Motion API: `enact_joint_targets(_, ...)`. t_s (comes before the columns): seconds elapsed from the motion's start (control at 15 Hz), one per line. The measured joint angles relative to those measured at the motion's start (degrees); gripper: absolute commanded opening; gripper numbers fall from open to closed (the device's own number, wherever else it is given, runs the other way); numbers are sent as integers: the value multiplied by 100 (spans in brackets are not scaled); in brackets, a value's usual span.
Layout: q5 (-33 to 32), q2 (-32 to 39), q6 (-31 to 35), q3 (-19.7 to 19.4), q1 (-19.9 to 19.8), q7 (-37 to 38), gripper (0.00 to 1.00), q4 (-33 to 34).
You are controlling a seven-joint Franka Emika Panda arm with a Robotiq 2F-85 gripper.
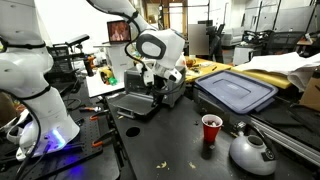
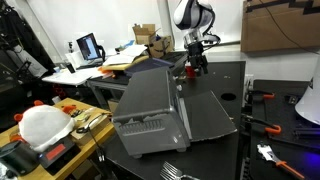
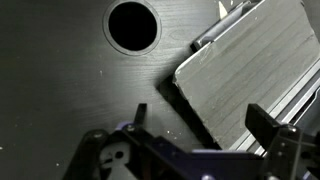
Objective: Close the mini oven
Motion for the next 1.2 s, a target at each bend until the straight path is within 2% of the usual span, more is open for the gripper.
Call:
enact_joint_targets(0.73,1166,657,6,20,-695,-794,100,-24)
enact_joint_targets(1.2,1695,1066,26,212,-832,-998,100,-164)
